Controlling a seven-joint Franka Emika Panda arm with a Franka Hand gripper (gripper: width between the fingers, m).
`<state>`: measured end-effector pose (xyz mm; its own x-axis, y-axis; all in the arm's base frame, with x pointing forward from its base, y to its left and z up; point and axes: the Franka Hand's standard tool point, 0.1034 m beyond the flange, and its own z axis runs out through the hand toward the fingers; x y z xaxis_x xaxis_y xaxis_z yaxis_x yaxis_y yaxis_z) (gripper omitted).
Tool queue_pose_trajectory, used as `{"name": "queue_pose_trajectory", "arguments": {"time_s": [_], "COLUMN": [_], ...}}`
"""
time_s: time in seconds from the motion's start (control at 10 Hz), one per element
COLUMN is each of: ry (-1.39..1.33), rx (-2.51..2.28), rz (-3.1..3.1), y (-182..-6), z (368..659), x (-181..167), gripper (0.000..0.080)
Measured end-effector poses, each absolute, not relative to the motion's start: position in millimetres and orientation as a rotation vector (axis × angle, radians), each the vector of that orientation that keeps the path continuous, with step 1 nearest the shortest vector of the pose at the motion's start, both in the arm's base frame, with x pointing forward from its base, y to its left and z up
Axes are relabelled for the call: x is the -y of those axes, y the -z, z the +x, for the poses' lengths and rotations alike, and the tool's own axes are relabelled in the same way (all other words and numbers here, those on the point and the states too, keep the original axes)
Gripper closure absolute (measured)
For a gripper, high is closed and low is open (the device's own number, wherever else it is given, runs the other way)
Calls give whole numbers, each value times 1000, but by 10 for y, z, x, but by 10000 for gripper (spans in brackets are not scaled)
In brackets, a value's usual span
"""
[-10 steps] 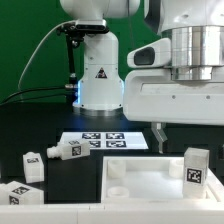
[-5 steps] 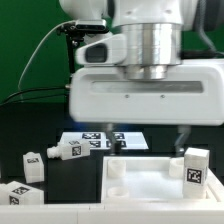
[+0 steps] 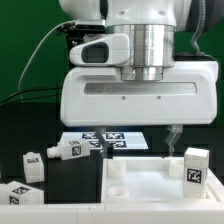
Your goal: Assemble square table
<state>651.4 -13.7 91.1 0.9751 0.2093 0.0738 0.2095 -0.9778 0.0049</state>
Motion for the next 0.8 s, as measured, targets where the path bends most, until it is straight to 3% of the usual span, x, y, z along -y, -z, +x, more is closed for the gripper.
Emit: {"name": "queue_pose_trajectory", "arguments": {"time_s": [0.2,0.6,0.8], "ry": [53,41,-62], "rx": [617,764,871], "rz": [-3102,-3078,-3027], "y": [-835,-800,-706], "z": [6501,6485,6385], "x": [617,659,1004], "gripper": [150,150,150]}}
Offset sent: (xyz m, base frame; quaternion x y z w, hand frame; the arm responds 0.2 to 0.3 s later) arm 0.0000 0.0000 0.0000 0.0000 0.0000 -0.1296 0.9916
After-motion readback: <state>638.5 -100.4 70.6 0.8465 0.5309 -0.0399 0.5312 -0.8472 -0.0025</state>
